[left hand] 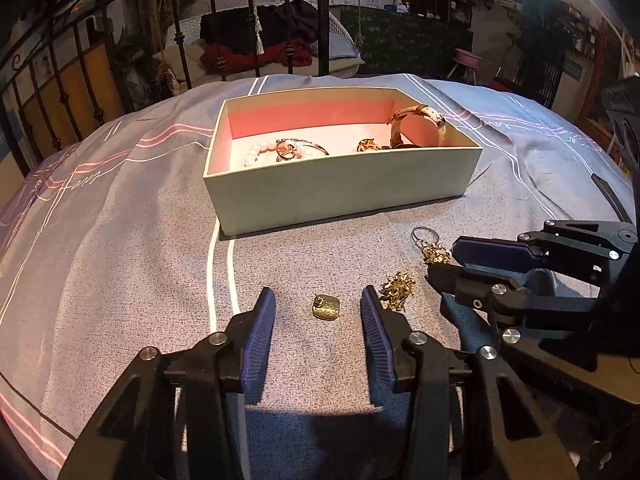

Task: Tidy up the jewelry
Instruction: 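Grasp the square gold pendant with the left gripper while the right grasps a gold flower earring, then carry the gold pendant and flower earring into the box and open both grippers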

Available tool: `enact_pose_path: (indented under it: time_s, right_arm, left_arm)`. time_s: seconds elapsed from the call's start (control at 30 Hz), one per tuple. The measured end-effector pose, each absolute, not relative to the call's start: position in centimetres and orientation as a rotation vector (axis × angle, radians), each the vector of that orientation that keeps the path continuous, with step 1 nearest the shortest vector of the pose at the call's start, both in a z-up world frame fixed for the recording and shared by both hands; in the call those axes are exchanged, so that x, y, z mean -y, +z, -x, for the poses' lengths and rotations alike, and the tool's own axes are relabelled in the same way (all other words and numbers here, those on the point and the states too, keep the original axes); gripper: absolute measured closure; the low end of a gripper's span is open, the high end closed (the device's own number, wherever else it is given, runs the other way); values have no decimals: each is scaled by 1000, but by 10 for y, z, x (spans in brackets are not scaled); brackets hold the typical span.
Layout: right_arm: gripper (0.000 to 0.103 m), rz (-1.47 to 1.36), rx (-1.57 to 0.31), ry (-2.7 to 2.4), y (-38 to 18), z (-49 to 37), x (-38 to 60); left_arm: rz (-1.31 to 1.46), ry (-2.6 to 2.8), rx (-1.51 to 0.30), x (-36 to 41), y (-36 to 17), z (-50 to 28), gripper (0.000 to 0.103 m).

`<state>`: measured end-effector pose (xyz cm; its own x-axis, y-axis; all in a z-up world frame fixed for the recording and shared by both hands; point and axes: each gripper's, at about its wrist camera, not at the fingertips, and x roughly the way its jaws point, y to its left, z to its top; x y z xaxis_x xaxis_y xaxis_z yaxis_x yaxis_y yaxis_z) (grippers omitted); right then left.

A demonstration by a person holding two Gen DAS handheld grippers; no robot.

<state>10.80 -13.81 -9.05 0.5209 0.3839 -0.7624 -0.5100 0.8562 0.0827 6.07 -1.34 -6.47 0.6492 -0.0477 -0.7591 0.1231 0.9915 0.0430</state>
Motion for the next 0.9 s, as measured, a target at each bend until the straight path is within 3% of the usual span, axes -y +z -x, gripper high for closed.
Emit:
enact_pose_path:
  time_s: [0.07, 0.1, 0.13, 0.17, 0.9]
  right_arm:
    - [72, 164, -876, 541, -90, -110, 135]
    - [72, 168, -878, 549, -90, -111, 134]
    - [75, 171, -875, 553, -90, -110, 133]
    - [86, 173, -873, 559, -90, -110, 132]
    - [86, 68, -753, 557, -66, -93, 157]
  left_arm:
    - [-114, -102, -852, 17, -65, -60, 87]
    - [-120, -101, -848, 18, -65, -60, 91]
    - [-117, -103, -847, 18, -65, -60, 91]
    - [-108, -107, -846, 16, -64, -60, 91]
    - [-3, -144, -803, 11, -39, -61, 91]
